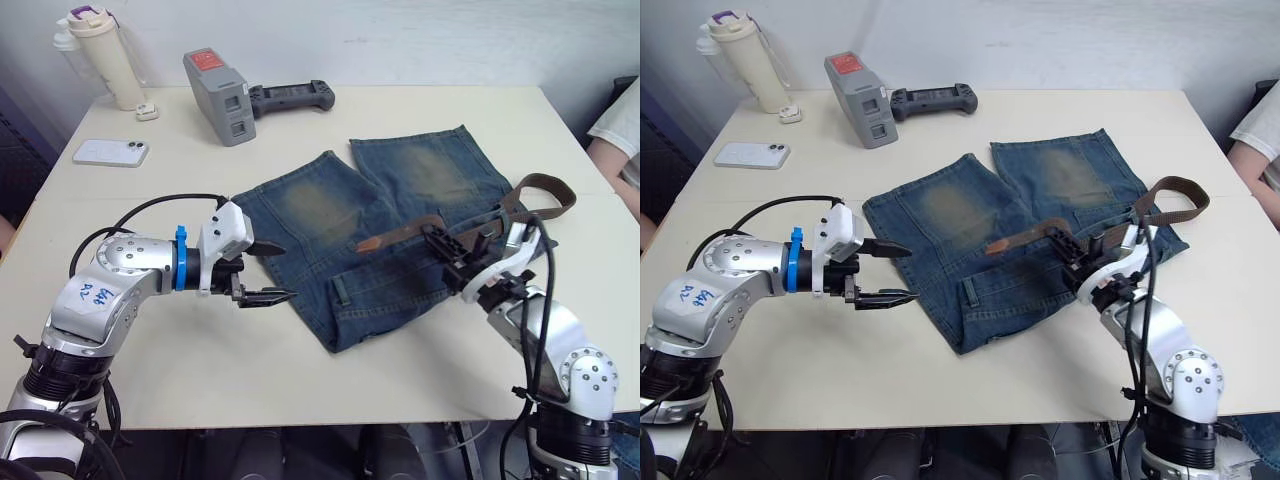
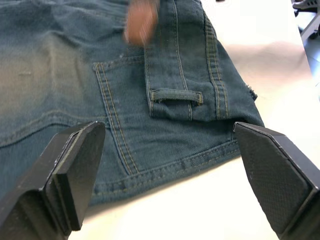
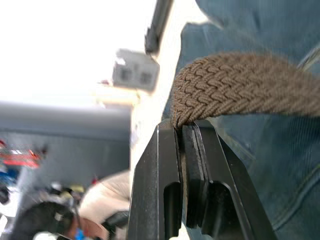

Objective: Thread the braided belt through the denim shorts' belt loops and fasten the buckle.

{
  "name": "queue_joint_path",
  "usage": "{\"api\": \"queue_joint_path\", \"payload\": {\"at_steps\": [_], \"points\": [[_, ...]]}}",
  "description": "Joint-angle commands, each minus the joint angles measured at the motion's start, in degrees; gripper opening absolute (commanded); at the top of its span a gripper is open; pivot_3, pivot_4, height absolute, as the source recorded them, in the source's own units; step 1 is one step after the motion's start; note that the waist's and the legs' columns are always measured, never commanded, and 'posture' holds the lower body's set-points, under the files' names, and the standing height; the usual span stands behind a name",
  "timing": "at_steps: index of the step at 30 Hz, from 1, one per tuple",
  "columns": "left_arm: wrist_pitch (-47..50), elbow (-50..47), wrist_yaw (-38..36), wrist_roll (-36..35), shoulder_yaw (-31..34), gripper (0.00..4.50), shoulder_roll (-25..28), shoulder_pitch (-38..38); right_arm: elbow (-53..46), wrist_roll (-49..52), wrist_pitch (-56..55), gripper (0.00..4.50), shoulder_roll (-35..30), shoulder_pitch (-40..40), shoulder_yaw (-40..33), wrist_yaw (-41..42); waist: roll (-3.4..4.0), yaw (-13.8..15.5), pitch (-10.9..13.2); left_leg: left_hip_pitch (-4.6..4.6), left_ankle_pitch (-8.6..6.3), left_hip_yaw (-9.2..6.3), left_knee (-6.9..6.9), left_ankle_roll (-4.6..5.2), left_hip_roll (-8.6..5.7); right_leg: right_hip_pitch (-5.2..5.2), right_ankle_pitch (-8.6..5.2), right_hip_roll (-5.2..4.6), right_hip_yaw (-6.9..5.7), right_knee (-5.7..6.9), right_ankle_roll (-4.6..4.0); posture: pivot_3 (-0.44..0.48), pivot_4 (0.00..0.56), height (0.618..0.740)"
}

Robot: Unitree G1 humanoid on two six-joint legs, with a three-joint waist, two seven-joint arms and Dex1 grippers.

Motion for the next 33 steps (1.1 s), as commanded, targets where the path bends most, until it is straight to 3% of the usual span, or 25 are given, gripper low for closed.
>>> {"api": "queue_joint_path", "payload": {"at_steps": [1,15,22,33], "points": [[-1.5,0.6,-0.9,0.4,-0.4,4.5,-0.3,-1.3,-2.7,2.1,2.0,0.02,-3.3,1.3,-0.8,1.6,0.0,0.0,0.0,0.0,0.0,0.0,0.0,0.0,0.0,0.0,0.0,0.0,-0.01,0.0,0.0,0.0,0.15,0.664],[-1.9,1.7,-2.0,0.9,-0.9,4.5,0.0,-2.2,-2.8,-10.3,6.1,0.02,-3.5,5.9,7.7,11.3,0.0,0.0,0.0,0.0,0.0,0.0,0.0,0.0,0.0,0.01,0.0,0.0,-0.01,-0.01,0.0,0.0,0.15,0.664],[-1.6,1.5,-1.9,0.8,-0.7,4.5,0.1,-2.4,-1.4,-18.6,8.3,0.02,-4.6,4.3,10.2,17.1,0.0,0.0,0.0,0.01,0.0,0.0,0.0,0.0,0.0,0.01,0.0,0.0,-0.01,0.0,0.0,0.0,0.15,0.664],[-0.8,0.9,-1.8,0.5,-0.6,4.5,0.4,-2.0,2.5,-29.9,12.2,0.02,-1.2,-1.4,15.4,23.2,0.0,0.0,0.0,0.01,0.0,-0.01,-0.01,0.0,0.0,0.01,0.0,0.01,-0.03,-0.01,0.0,0.0,0.15,0.664]]}}
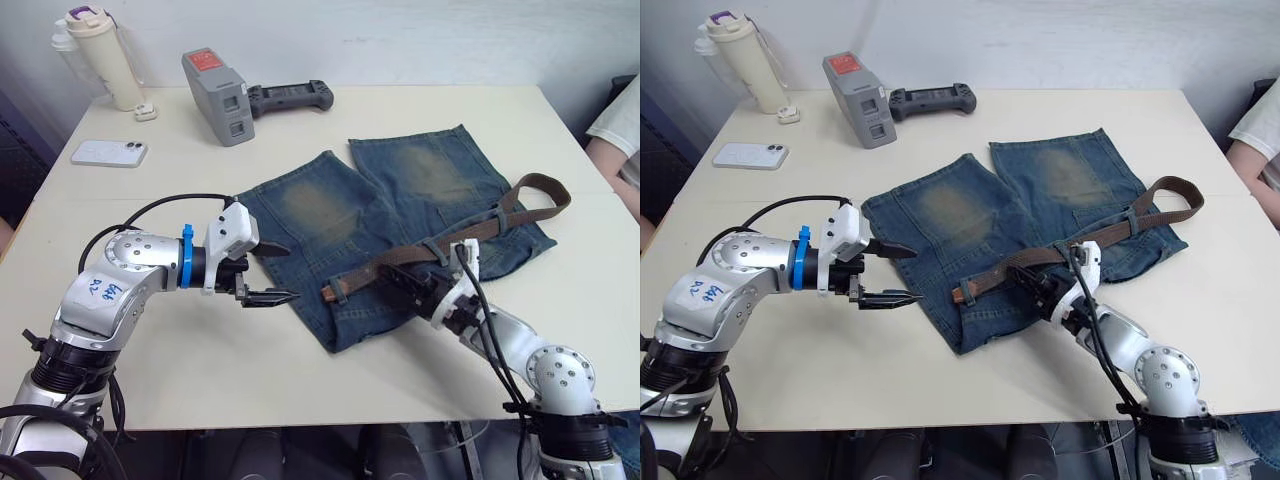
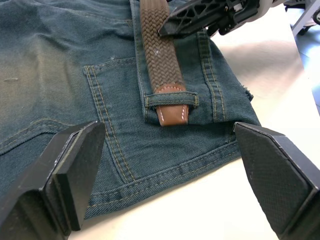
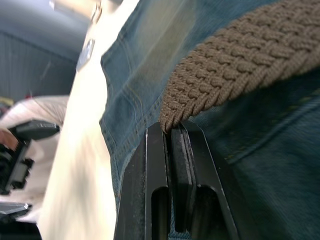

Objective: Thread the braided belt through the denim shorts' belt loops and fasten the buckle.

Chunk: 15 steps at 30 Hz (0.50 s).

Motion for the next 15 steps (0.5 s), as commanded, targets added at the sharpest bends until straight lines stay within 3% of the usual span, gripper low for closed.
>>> {"api": "queue_joint_path", "payload": {"at_steps": [1,14,15], "points": [[0.3,-1.2,-0.2,-0.2,1.0,4.5,0.9,-0.2,-1.5,-4.2,1.5,0.02,2.2,-1.3,3.5,1.5,0.0,-0.1,0.0,0.0,0.0,-0.01,0.0,0.0,0.0,0.0,0.0,0.0,-0.01,0.0,0.0,0.0,0.15,0.664],[-1.8,-2.0,-1.9,2.4,-2.1,4.5,2.2,1.6,-6.5,-10.5,6.8,0.02,5.4,-0.7,5.3,-2.1,0.0,-0.1,0.0,0.03,0.0,0.0,-0.01,-0.01,0.01,0.0,0.0,0.01,-0.01,0.03,0.0,0.0,0.15,0.664],[-2.0,-1.9,-2.0,2.4,-2.2,4.5,2.2,1.7,-7.3,-9.3,7.3,0.37,5.1,-0.5,4.3,-2.5,0.0,0.0,0.0,0.02,0.0,0.0,-0.01,-0.01,0.0,0.0,0.0,0.01,-0.01,0.02,0.0,0.0,0.15,0.664]]}}
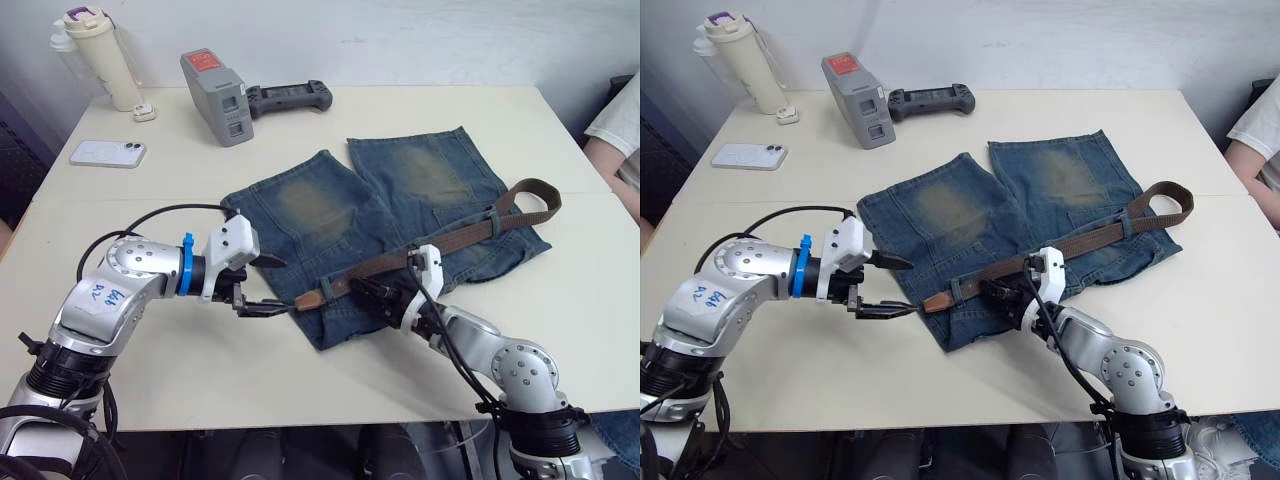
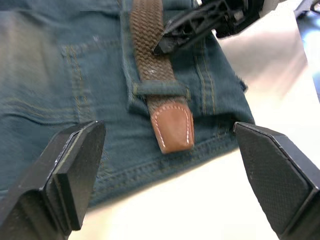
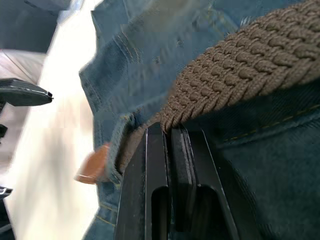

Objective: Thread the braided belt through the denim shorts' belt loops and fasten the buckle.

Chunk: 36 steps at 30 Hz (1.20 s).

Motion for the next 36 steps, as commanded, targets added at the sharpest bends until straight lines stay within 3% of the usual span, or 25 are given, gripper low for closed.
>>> {"api": "queue_joint_path", "payload": {"at_steps": [1,2,9,11,13,16,19,21,24,30,31,36], "points": [[-1.6,-1.5,-0.7,0.5,0.4,4.5,0.4,-0.1,-4.1,2.8,2.3,0.77,-0.4,0.9,-1.1,-0.7,0.0,0.1,0.0,0.0,0.0,0.0,0.0,0.0,0.0,0.0,0.0,0.0,0.0,0.0,0.0,0.0,0.15,0.664],[-1.8,-1.3,-1.0,0.6,0.3,4.5,0.4,-0.2,-5.6,4.0,3.4,1.05,-2.0,1.1,-2.2,-0.6,0.0,0.1,0.0,0.0,0.0,0.0,0.0,0.0,0.0,0.0,0.0,0.0,0.0,0.0,0.0,0.0,0.15,0.664],[-3.7,1.3,-2.4,1.9,-0.3,4.5,0.2,-0.9,-10.9,14.8,7.9,4.29,-16.2,1.4,-9.7,0.2,0.01,0.2,0.0,-0.02,-0.01,-0.02,0.02,0.02,-0.02,0.07,0.0,-0.02,-0.05,-0.09,0.0,0.0,0.15,0.664],[-4.4,2.1,-3.5,2.6,-1.1,4.5,0.6,-1.1,-12.4,13.7,9.6,4.46,-21.9,0.8,-10.6,3.5,0.04,0.2,0.0,-0.01,-0.01,-0.03,0.01,0.02,-0.01,0.07,0.0,-0.01,-0.07,-0.11,0.0,0.0,0.15,0.664],[-4.9,2.6,-4.7,2.8,-1.6,4.5,0.4,-1.2,-16.1,5.9,9.5,4.46,-29.2,-0.5,-8.9,11.3,0.06,0.2,0.0,-0.01,-0.01,0.01,-0.01,0.03,-0.01,0.06,0.0,-0.01,-0.06,-0.14,0.0,0.0,0.15,0.664],[-10.1,3.5,-5.3,5.3,-2.5,4.5,-0.2,-1.5,-20.5,-11.9,5.1,4.46,-41.3,-4.1,0.7,23.4,0.13,0.1,0.1,0.0,-0.02,0.04,-0.02,0.04,-0.01,0.04,0.0,-0.01,-0.03,-0.27,0.0,0.0,0.15,0.664],[-16.0,4.5,-6.3,7.8,-3.2,4.5,-0.8,-1.7,-20.5,-22.0,0.7,4.46,-44.4,-6.0,5.6,28.4,0.04,0.2,0.0,0.03,-0.02,0.05,-0.05,0.04,0.0,0.06,0.0,-0.01,-0.06,-0.31,0.0,0.0,0.15,0.664],[-19.8,5.3,-6.5,9.6,-3.5,4.5,-0.9,-1.7,-19.4,-23.7,0.5,4.46,-43.0,-6.5,5.9,29.6,0.04,0.2,0.0,-0.01,-0.03,0.08,-0.04,0.05,-0.02,0.06,0.01,-0.03,-0.05,-0.29,0.02,0.0,0.15,0.664],[-22.6,6.0,-6.6,10.5,-3.4,4.5,-1.5,-1.6,-18.6,-25.6,2.1,3.64,-42.5,-6.9,6.6,31.6,0.03,0.3,0.0,-0.02,-0.03,0.07,-0.01,0.05,-0.03,0.08,0.02,-0.04,-0.06,-0.26,0.03,0.0,0.15,0.664],[-24.8,6.2,-6.4,13.0,-5.4,4.5,-3.8,-2.0,-13.9,-27.0,7.5,0.54,-36.3,-9.6,7.3,30.9,0.03,0.3,0.0,-0.01,-0.02,-0.03,0.01,0.04,-0.03,0.16,0.02,-0.03,-0.14,-0.24,0.03,0.0,0.15,0.664],[-24.6,6.2,-6.4,13.5,-6.2,4.5,-4.3,-2.3,-13.0,-27.2,8.4,0.19,-34.9,-10.0,7.2,30.2,0.03,0.3,0.0,-0.02,-0.02,-0.04,0.02,0.04,-0.02,0.16,0.02,-0.03,-0.15,-0.24,0.03,0.0,0.15,0.664],[-24.4,8.0,-6.3,15.7,-8.8,4.5,-6.8,-3.3,-10.2,-29.0,12.7,0.08,-29.8,-11.0,6.7,27.5,0.03,0.3,0.0,-0.03,-0.02,-0.08,0.02,0.04,-0.03,0.2,0.02,-0.03,-0.21,-0.26,0.03,0.0,0.15,0.664]]}}
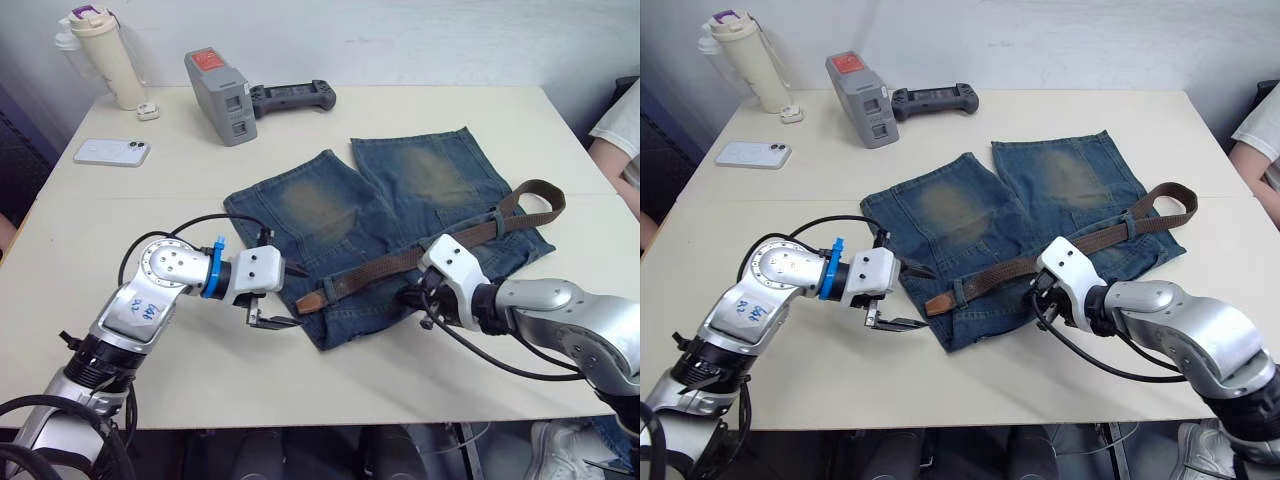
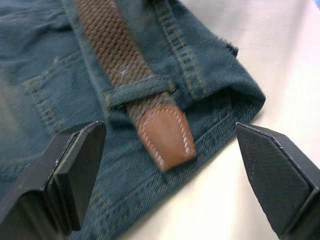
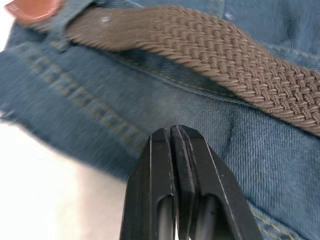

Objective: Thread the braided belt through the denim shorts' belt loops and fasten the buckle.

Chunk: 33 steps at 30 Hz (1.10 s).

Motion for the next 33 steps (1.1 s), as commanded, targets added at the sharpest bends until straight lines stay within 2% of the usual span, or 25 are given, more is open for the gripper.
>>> {"api": "queue_joint_path", "payload": {"at_steps": [1,6,8,10,17,26,30,33], "points": [[-0.8,1.1,-0.3,1.9,-1.3,4.5,-0.5,-1.1,0.4,-1.9,2.3,0.08,1.6,-0.9,-1.5,-1.3,0.0,0.0,0.0,0.0,0.0,0.0,0.0,0.0,-0.01,0.0,0.0,0.0,0.0,0.0,0.0,0.0,0.15,0.664],[-5.2,6.4,0.5,7.5,-4.2,4.5,-1.3,-1.8,1.5,-3.3,4.3,0.08,5.7,0.7,-2.7,-3.1,0.0,0.0,0.0,0.01,0.01,-0.01,0.0,-0.01,-0.01,0.0,0.0,0.0,-0.02,0.02,0.0,0.0,0.15,0.664],[-6.2,8.0,0.8,8.5,-4.7,3.97,-2.2,-2.4,1.0,-3.6,4.7,0.0,6.8,2.2,-3.3,-3.5,-0.03,0.0,0.0,0.01,0.01,-0.02,0.0,-0.01,-0.01,0.02,0.0,0.0,-0.03,0.01,0.0,0.0,0.15,0.664],[-5.9,8.8,0.4,8.0,-4.5,3.25,-3.2,-2.9,0.6,-4.1,5.0,0.0,7.5,3.2,-3.8,-3.7,-0.05,0.0,0.0,0.05,0.01,-0.02,0.01,-0.01,-0.01,0.08,0.0,0.0,-0.03,0.0,0.0,0.0,0.15,0.664],[-1.7,8.2,0.0,4.4,-1.4,0.04,-5.2,-3.2,-0.6,-5.0,6.3,0.0,9.7,5.1,-4.9,-4.1,-0.06,0.0,0.0,0.1,0.01,-0.06,0.02,-0.01,-0.01,0.14,0.0,0.0,-0.05,0.0,0.0,0.0,0.15,0.664],[-1.3,8.6,-2.0,3.0,0.5,0.04,-4.3,-3.4,-0.6,-6.4,6.8,0.0,10.7,4.9,-5.0,-3.7,-0.06,-0.1,0.0,0.38,0.0,-0.15,-0.03,-0.01,-0.01,0.48,0.0,0.0,-0.17,-0.11,0.0,0.0,0.15,0.664],[-1.9,7.9,-5.3,1.8,1.3,1.66,-2.0,-2.6,-0.2,-7.2,6.7,0.0,10.7,4.4,-4.5,-3.3,-0.06,-0.2,0.0,0.4,0.0,-0.16,-0.05,-0.01,-0.01,0.5,0.0,0.01,-0.19,-0.12,0.0,0.0,0.15,0.664],[-1.2,6.3,-5.4,-0.8,3.4,1.66,-2.2,-2.4,-0.1,-7.6,6.8,0.0,10.9,4.1,-4.4,-3.0,-0.06,-0.2,0.0,0.42,0.0,-0.18,-0.04,-0.01,-0.01,0.56,0.0,0.0,-0.2,-0.14,0.0,0.0,0.15,0.664]]}}
